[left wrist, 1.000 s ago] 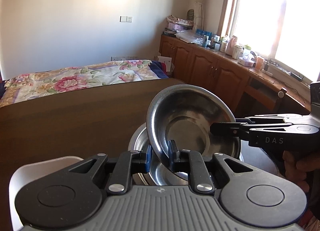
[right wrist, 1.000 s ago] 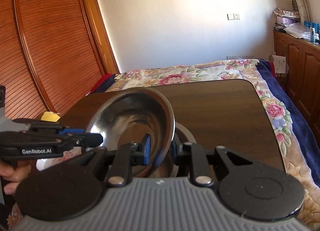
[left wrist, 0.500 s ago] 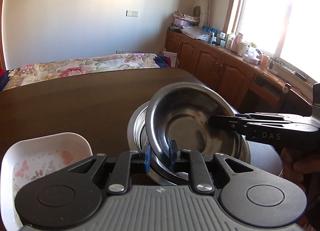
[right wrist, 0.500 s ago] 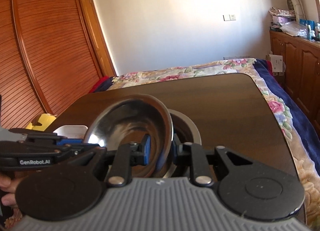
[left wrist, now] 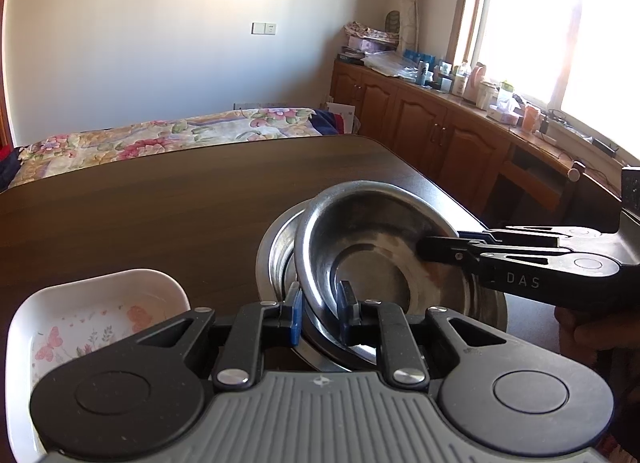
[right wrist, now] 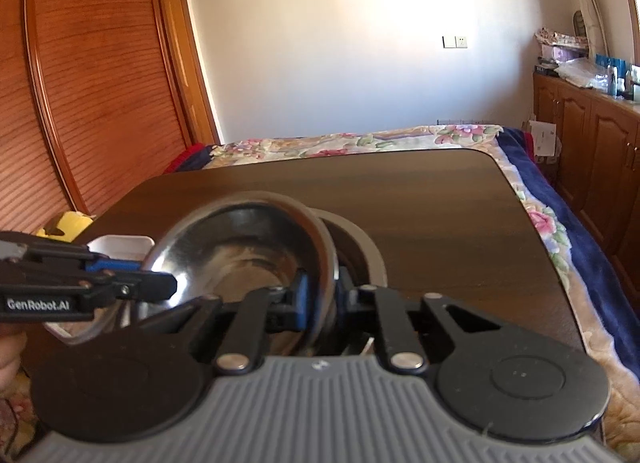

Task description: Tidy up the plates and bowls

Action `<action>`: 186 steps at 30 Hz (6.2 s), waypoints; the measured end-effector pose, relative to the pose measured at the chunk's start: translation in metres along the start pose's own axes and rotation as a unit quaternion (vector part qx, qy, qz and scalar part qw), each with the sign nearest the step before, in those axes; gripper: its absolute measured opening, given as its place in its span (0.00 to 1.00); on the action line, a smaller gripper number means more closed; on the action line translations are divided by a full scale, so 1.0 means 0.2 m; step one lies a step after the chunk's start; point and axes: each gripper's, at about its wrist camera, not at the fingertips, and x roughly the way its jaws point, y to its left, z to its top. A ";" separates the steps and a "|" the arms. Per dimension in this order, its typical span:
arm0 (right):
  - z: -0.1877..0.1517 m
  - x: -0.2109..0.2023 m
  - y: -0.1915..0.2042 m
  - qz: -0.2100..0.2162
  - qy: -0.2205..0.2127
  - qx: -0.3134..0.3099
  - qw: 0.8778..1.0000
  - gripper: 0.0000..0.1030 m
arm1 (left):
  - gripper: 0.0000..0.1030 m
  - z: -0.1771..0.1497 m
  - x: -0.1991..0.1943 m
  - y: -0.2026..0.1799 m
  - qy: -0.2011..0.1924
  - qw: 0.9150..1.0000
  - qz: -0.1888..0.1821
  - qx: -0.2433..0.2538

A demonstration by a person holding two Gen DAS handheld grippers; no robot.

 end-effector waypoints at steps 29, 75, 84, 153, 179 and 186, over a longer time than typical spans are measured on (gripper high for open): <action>0.00 0.02 0.08 -0.031 -0.002 -0.052 0.998 0.14 | 0.35 -0.01 -0.13 -0.02 -0.053 0.998 0.040 0.003; -0.09 0.02 -0.09 -0.020 -0.071 0.007 0.997 0.88 | 0.75 -0.09 0.10 -0.01 -0.050 0.997 0.050 -0.002; -0.10 0.03 -0.08 -0.016 -0.059 -0.002 0.998 0.48 | 0.44 -0.10 0.12 -0.03 -0.040 0.998 0.048 -0.010; 0.11 0.02 0.41 0.079 -0.085 -0.034 0.993 0.33 | 0.37 -0.04 -0.48 0.29 -0.109 0.987 0.117 -0.035; 0.01 0.21 0.62 0.097 -0.028 -0.061 0.993 0.33 | 0.37 -0.25 -0.42 0.61 -0.066 0.985 0.136 -0.086; 0.01 0.24 0.63 0.098 -0.024 -0.061 0.993 0.33 | 0.37 -0.26 -0.40 0.63 -0.062 0.985 0.136 -0.086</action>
